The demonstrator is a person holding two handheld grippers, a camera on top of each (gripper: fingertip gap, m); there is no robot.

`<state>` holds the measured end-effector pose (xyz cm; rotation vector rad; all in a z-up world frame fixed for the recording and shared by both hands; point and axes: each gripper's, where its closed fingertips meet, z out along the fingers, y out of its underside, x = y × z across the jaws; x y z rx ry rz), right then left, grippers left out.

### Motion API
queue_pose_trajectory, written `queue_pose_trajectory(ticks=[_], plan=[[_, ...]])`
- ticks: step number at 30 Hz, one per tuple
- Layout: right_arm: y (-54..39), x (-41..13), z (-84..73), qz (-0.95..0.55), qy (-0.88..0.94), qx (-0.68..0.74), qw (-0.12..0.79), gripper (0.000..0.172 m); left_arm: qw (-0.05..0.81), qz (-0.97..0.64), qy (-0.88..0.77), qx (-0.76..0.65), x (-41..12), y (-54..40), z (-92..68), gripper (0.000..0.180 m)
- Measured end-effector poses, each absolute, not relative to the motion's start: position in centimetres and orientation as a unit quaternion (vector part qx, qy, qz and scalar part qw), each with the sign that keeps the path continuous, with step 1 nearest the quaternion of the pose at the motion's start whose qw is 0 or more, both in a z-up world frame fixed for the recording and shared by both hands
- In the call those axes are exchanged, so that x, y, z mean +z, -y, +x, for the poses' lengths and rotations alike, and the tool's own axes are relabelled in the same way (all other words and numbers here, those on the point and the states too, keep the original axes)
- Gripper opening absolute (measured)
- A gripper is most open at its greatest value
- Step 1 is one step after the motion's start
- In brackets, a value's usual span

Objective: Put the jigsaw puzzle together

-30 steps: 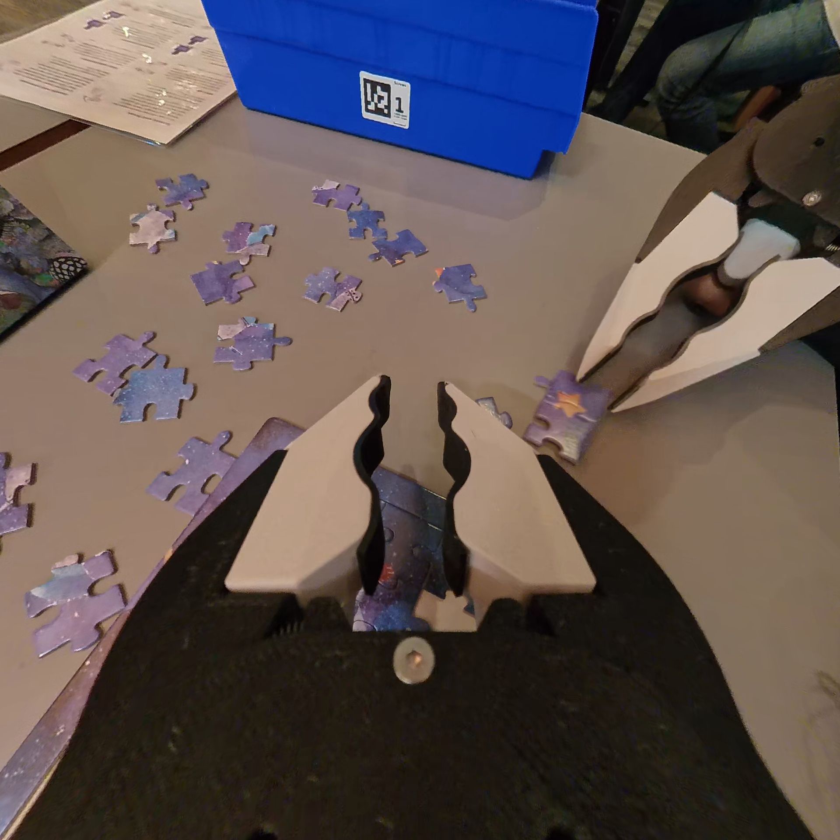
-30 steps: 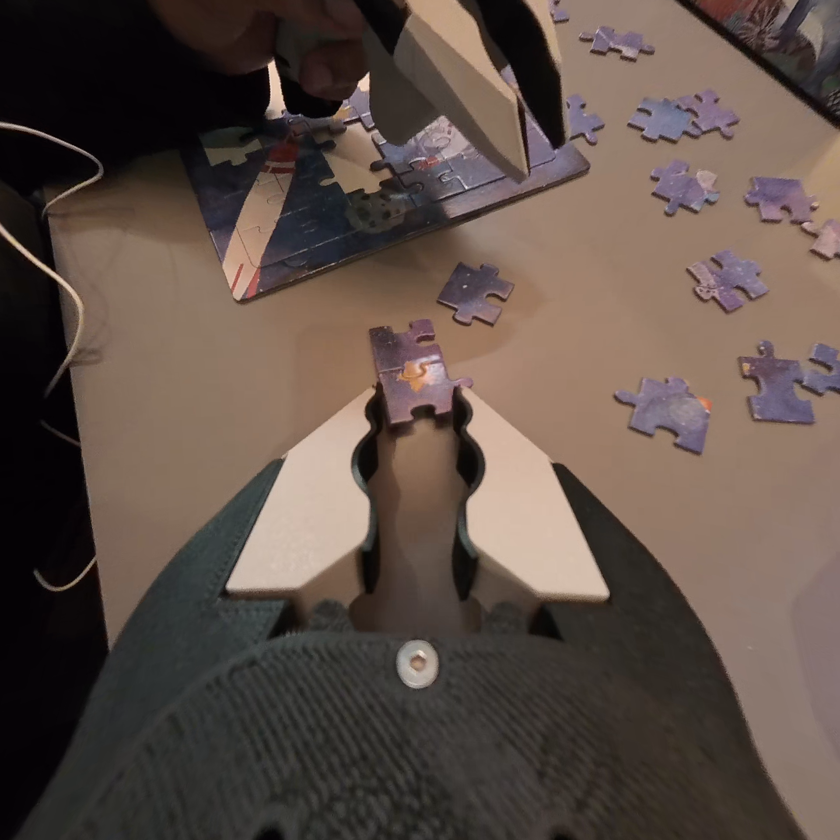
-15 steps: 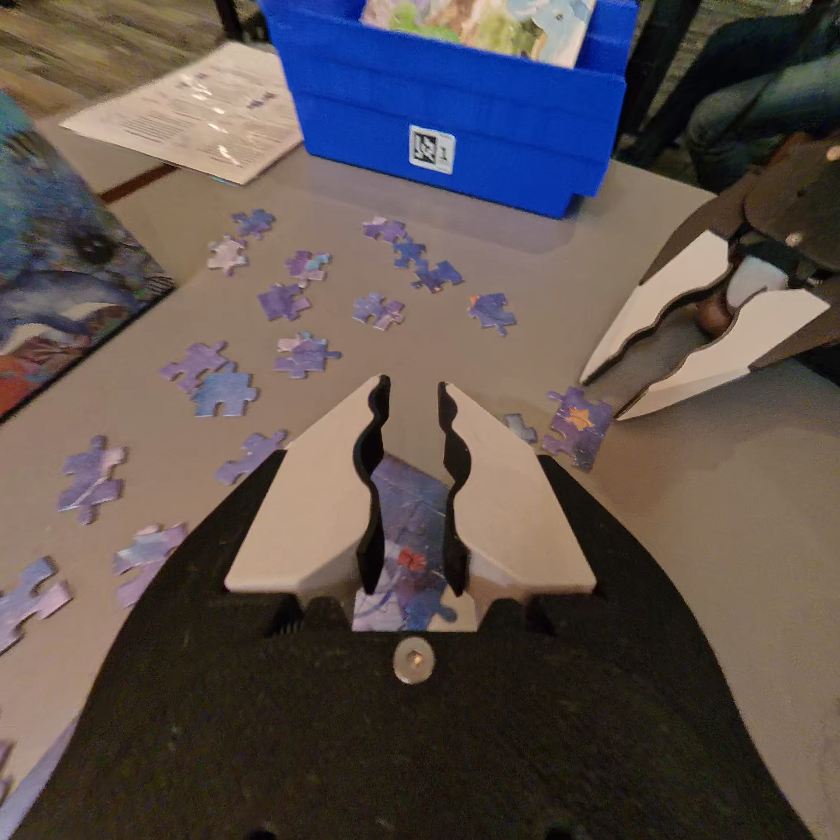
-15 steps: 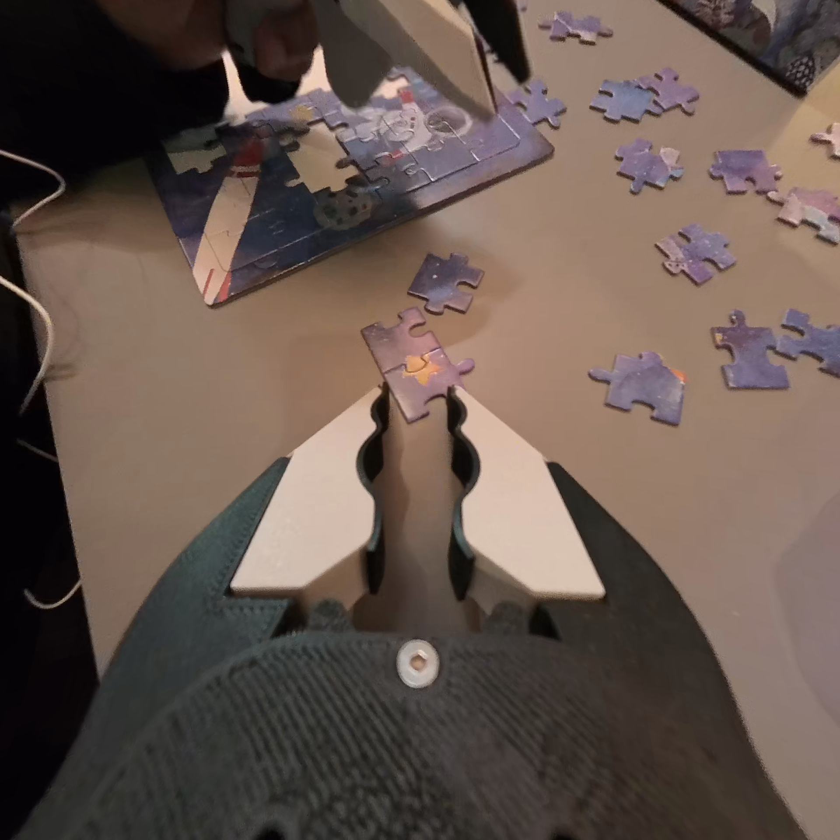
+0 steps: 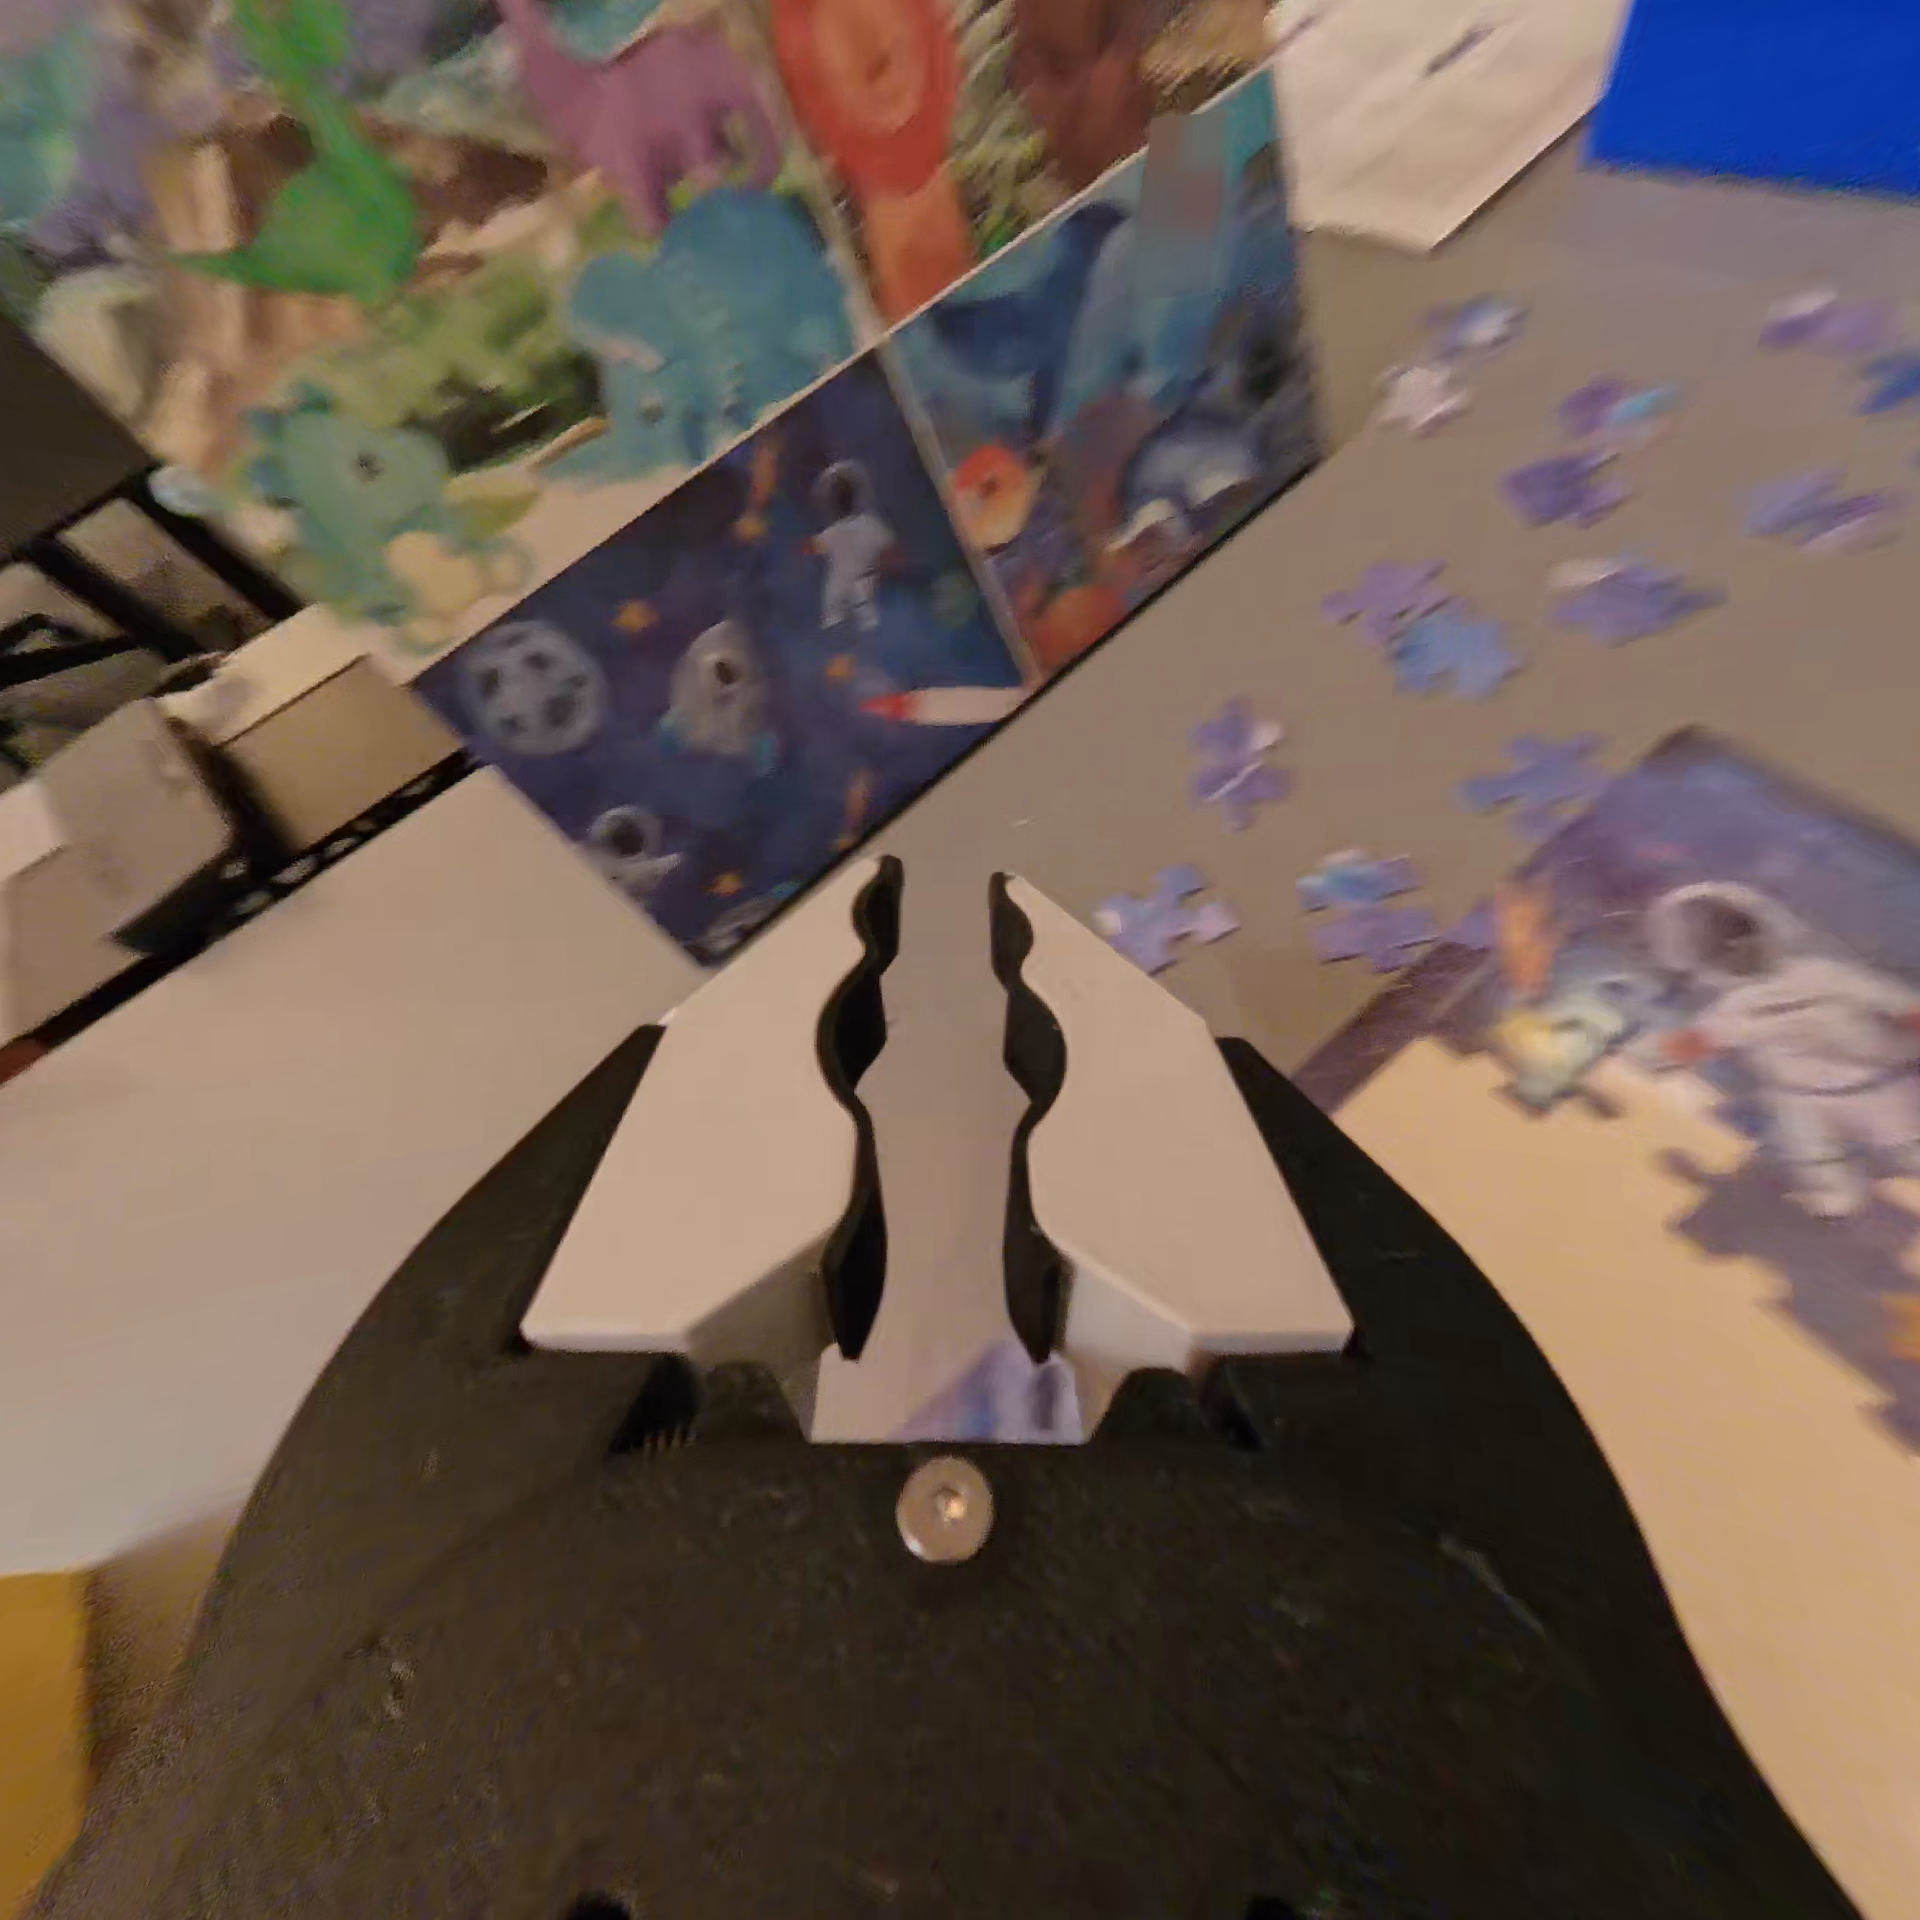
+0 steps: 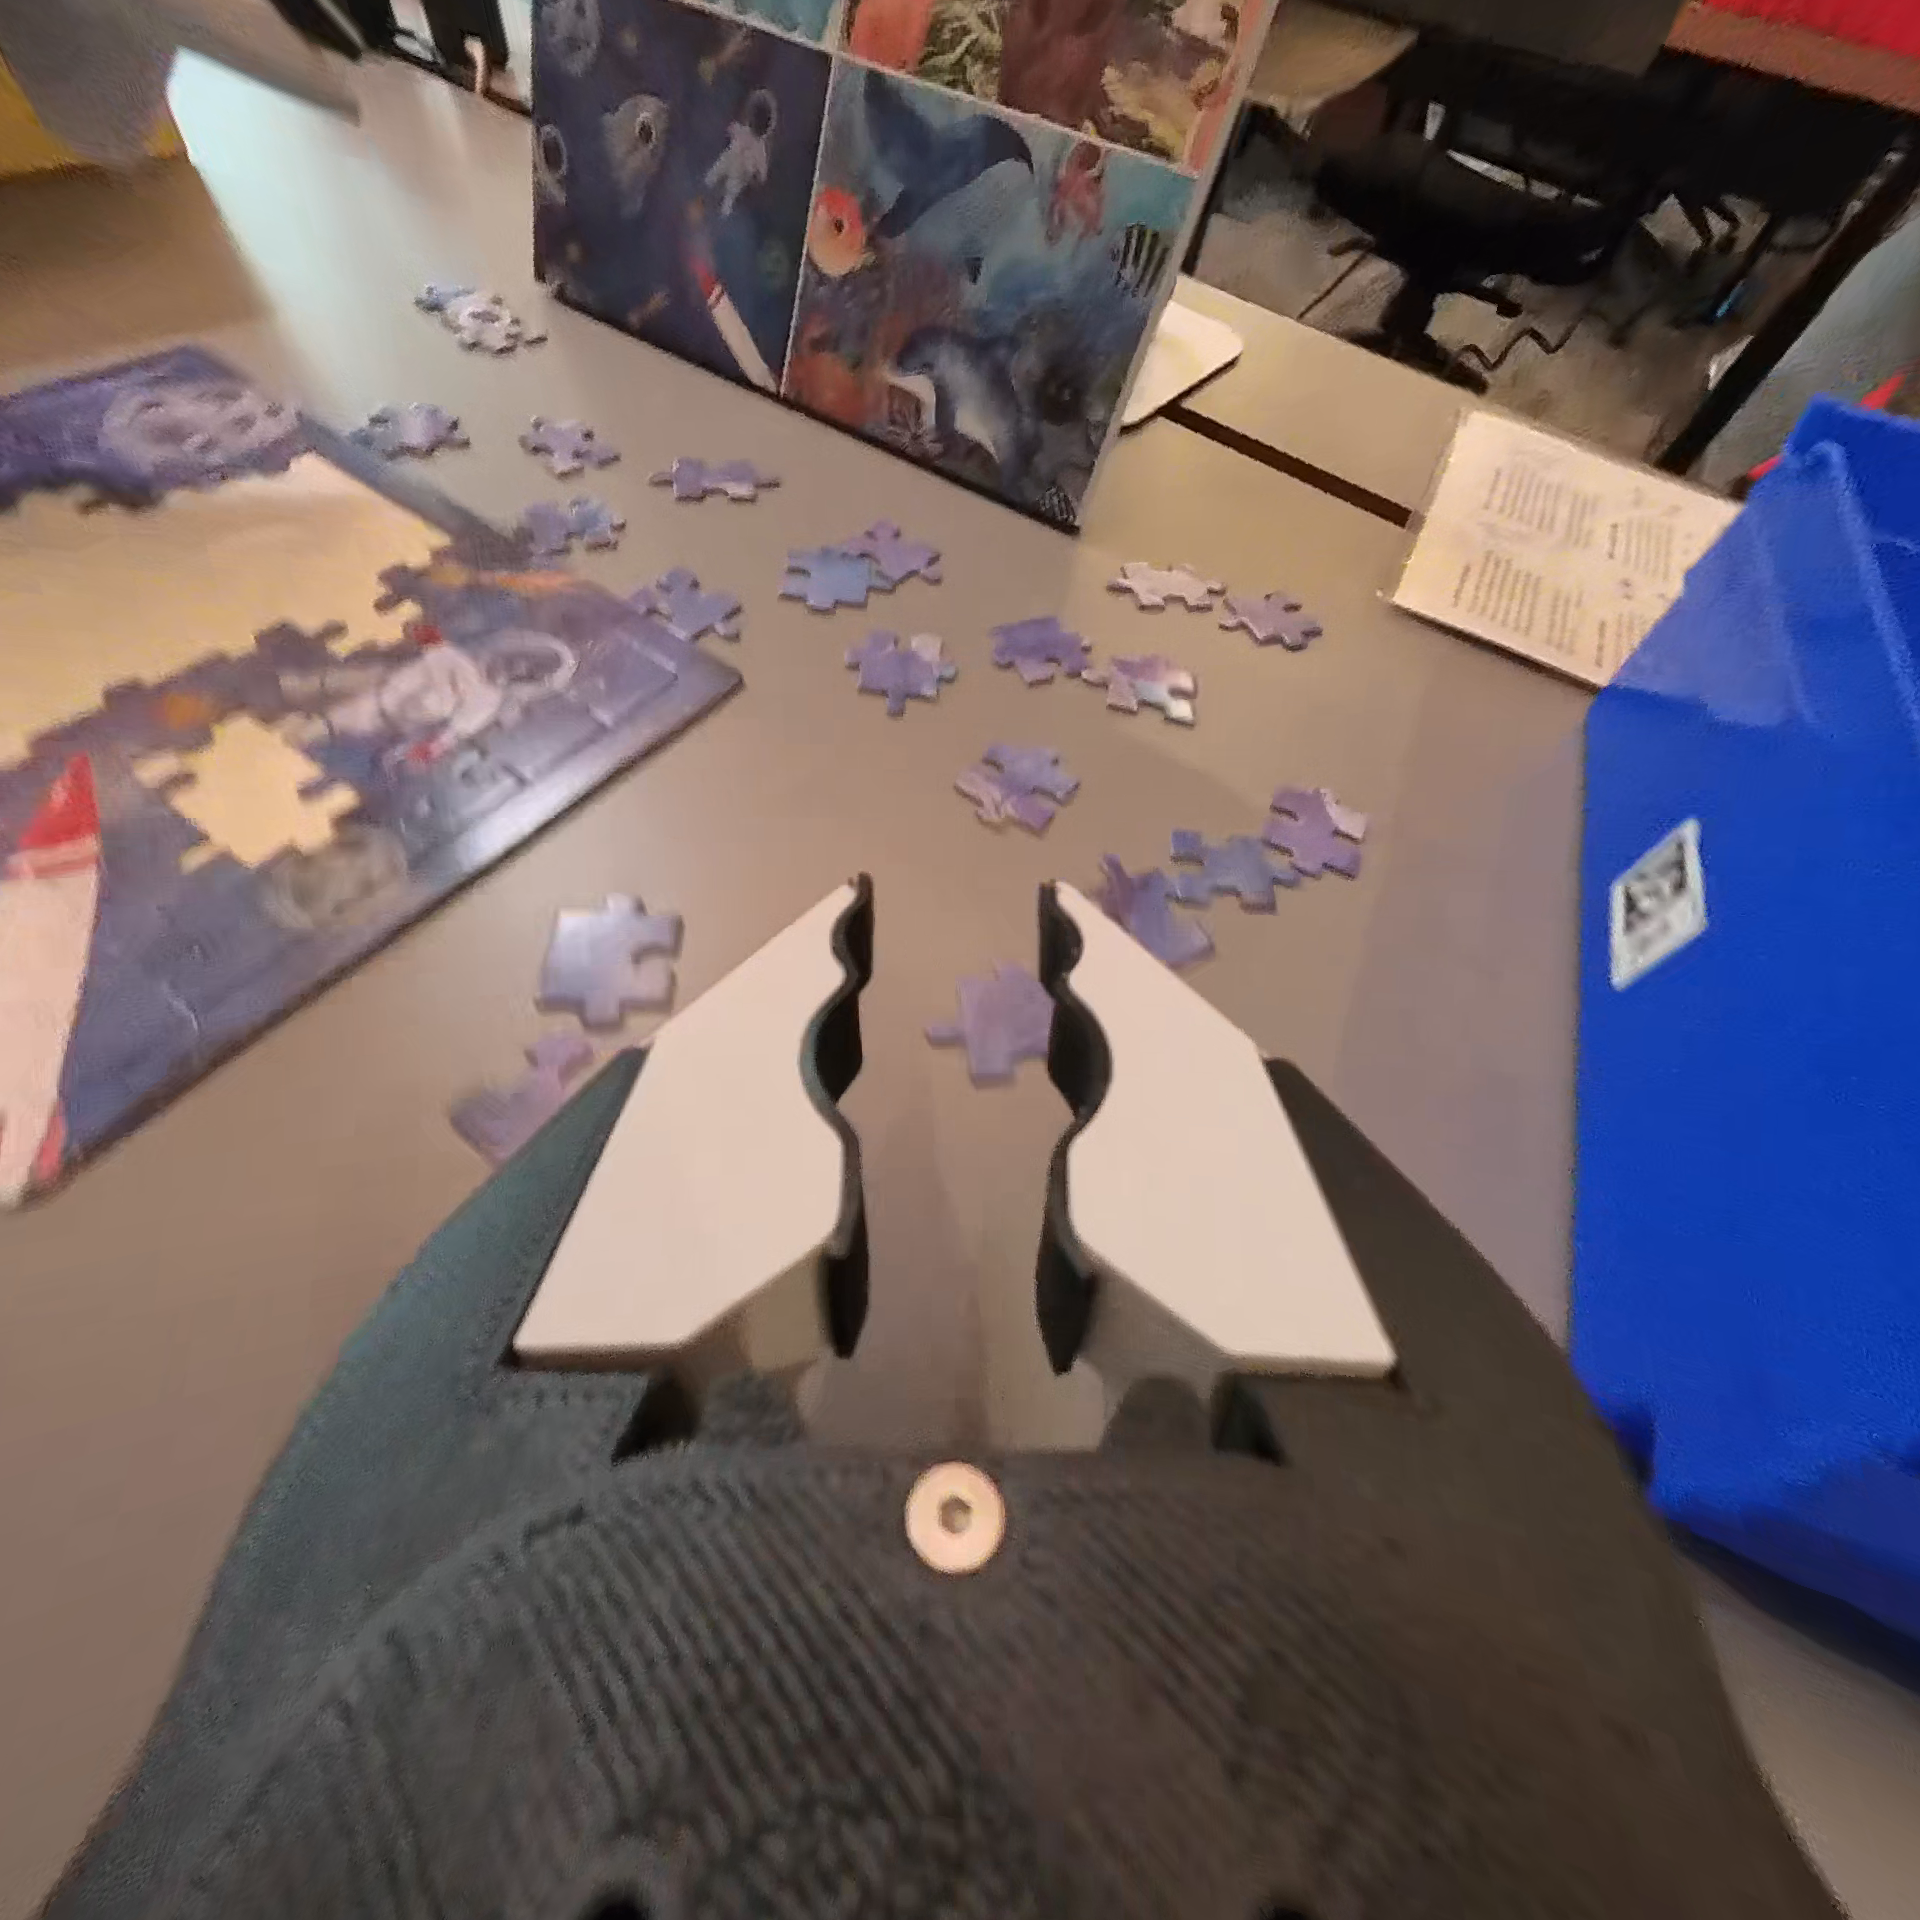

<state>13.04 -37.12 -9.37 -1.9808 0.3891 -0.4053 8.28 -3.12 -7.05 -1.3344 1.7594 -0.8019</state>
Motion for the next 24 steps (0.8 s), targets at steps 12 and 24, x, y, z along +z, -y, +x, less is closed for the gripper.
queue_pose_trajectory(ticks=[12, 24], plan=[[21.6, -4.5, 19.0, -0.824, -0.08, -0.155, 0.539, 0.027, 0.385, -0.564, -0.639, -0.354, -8.2, -4.6, 6.2, 0.0], [32.1, -5.5, 24.4, -0.806, -0.186, -0.265, 0.495, 0.02, 0.352, -0.552, -0.667, -0.357, -9.9, -3.6, 6.1, 0.014]])
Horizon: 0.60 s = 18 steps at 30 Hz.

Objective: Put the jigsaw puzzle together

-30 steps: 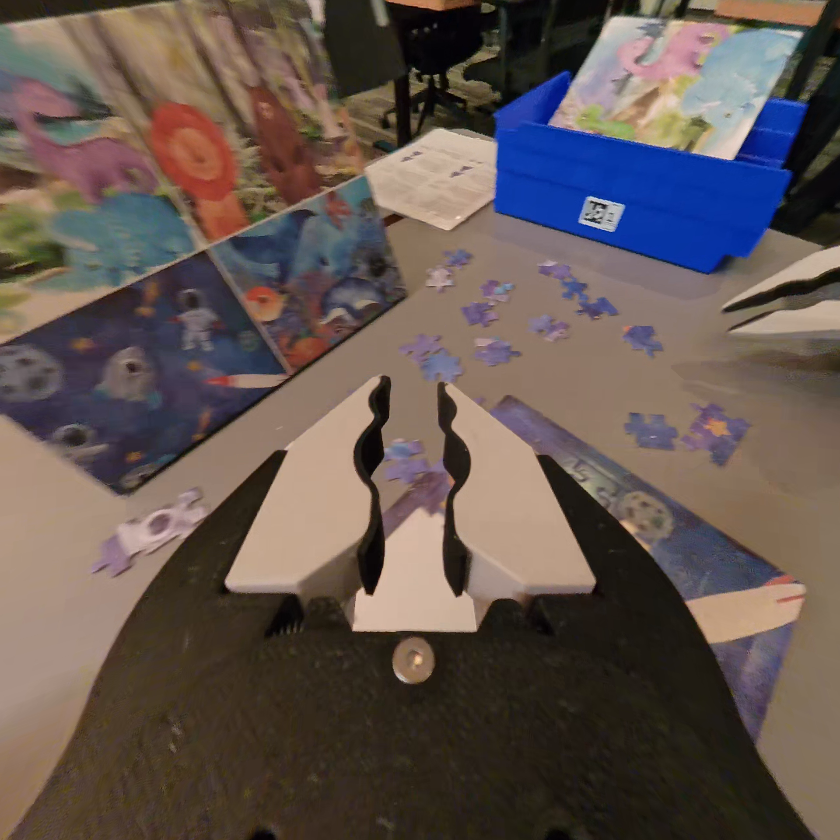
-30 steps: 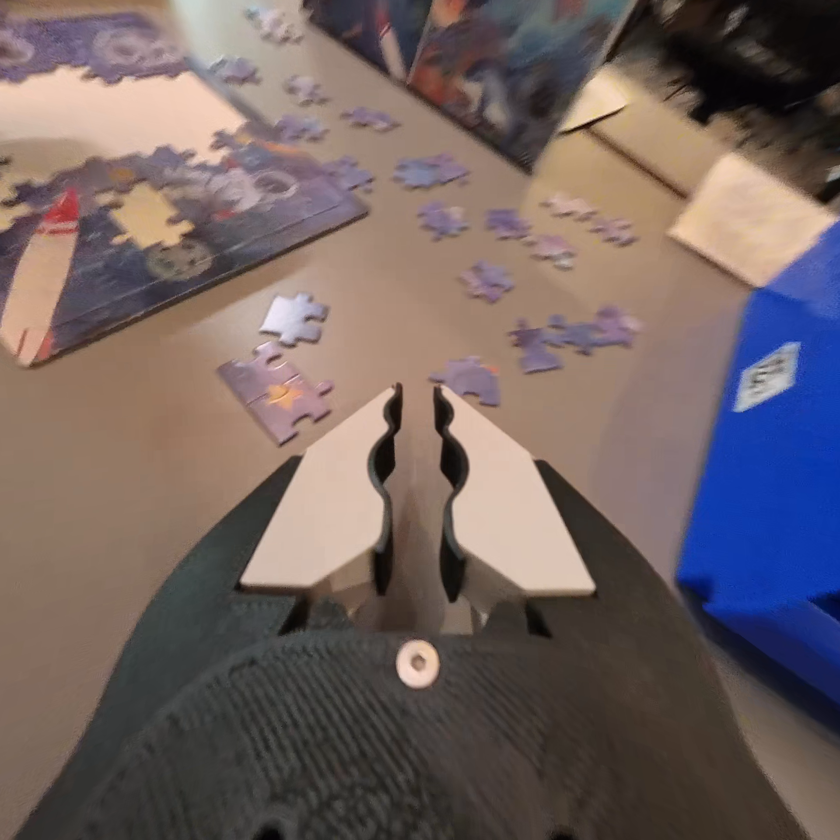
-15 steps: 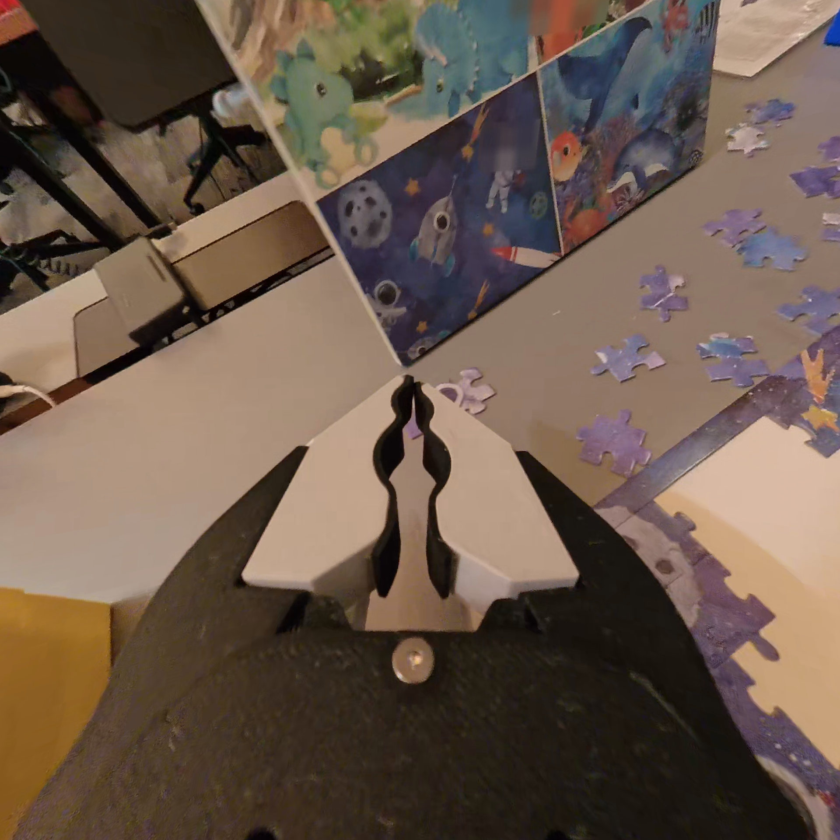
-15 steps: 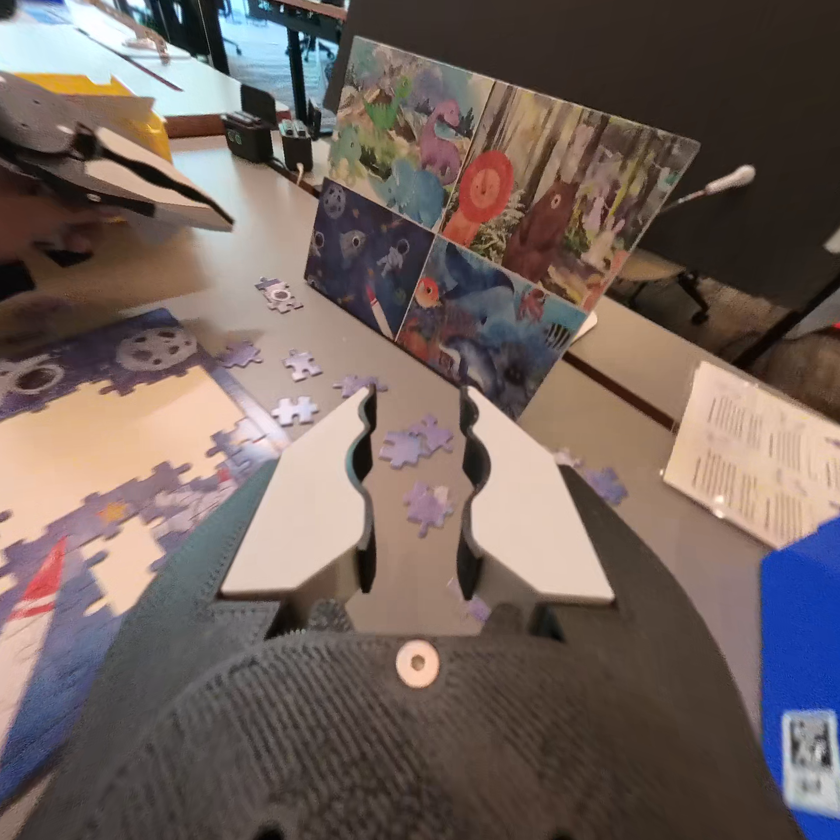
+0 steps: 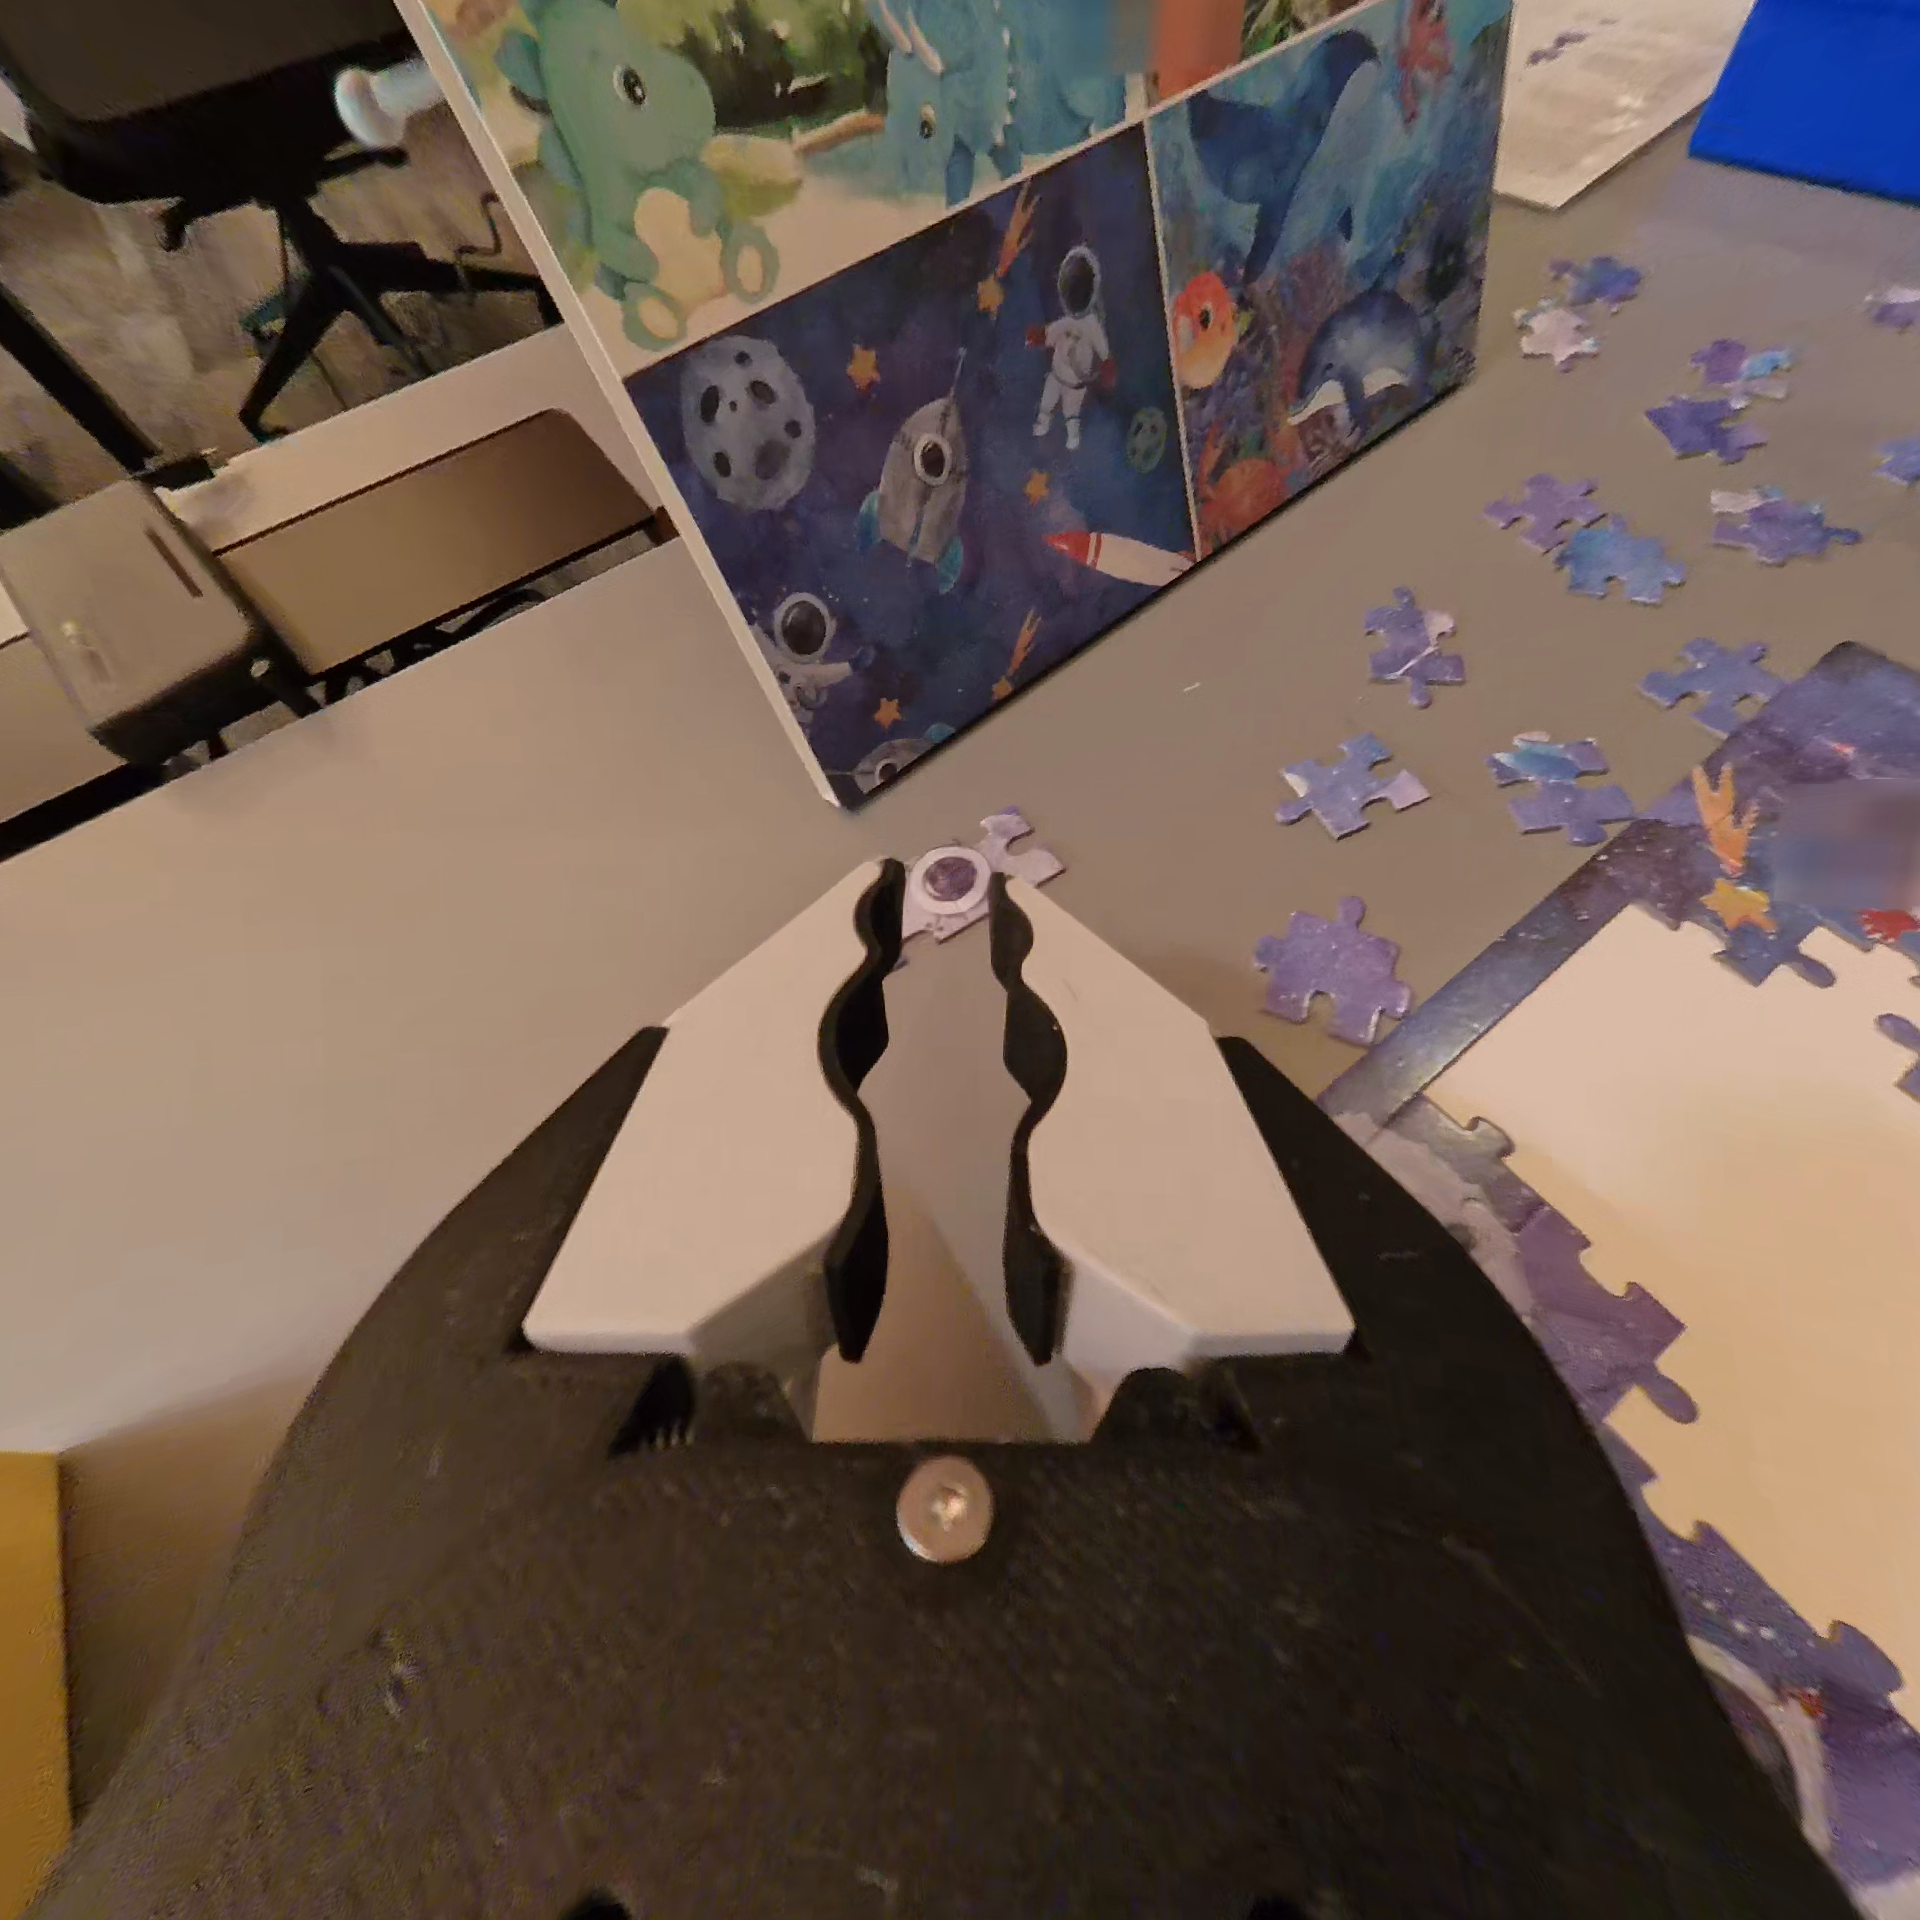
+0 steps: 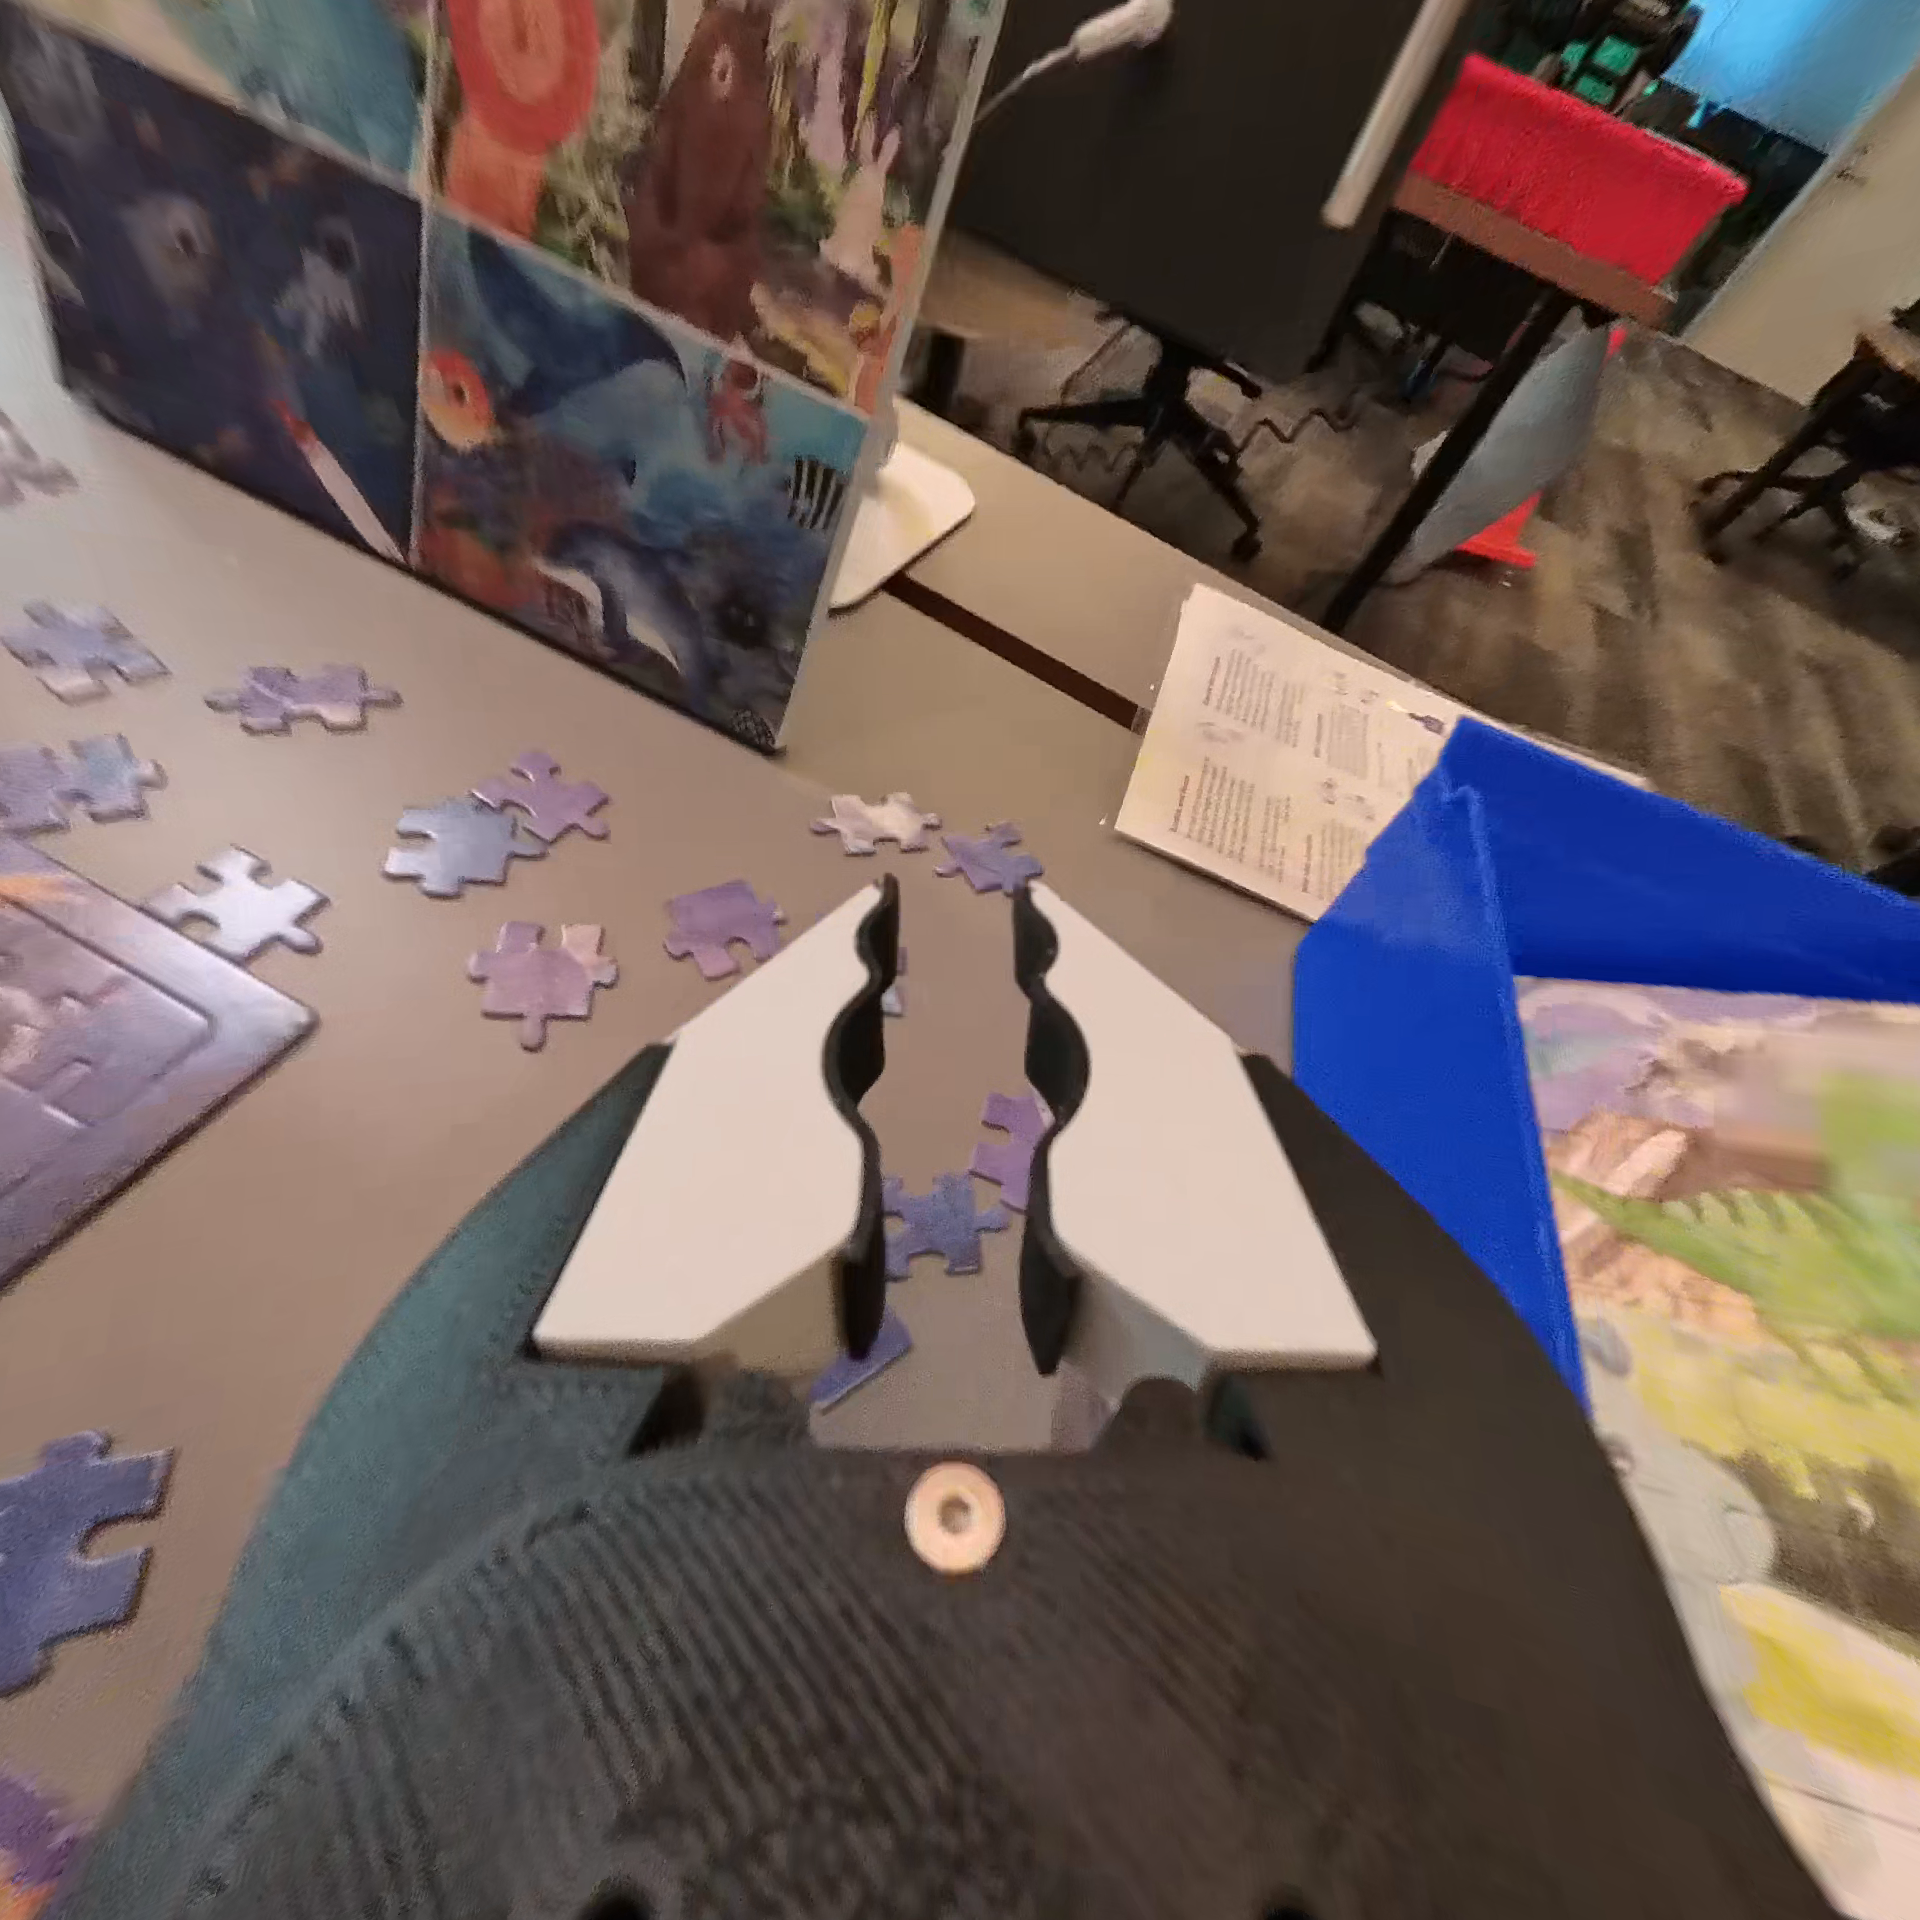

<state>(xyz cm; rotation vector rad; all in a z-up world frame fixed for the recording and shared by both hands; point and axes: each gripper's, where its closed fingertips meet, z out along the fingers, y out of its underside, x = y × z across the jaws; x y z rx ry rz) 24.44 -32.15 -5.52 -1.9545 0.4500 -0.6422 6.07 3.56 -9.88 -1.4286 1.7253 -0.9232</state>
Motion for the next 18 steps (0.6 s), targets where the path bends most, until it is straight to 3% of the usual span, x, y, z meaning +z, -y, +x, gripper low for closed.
queue_pose_trajectory(ticks=[6, 18], plan=[[32.7, -5.8, 24.1, -0.778, -0.225, -0.168, 0.562, 0.02, 0.342, -0.567, -0.653, -0.368, -10.3, -4.3, 6.0, 0.015], [32.8, -8.4, 24.9, -0.806, -0.205, -0.229, 0.506, 0.017, 0.344, -0.566, -0.652, -0.37, -10.2, -4.5, 5.9, 0.014]])
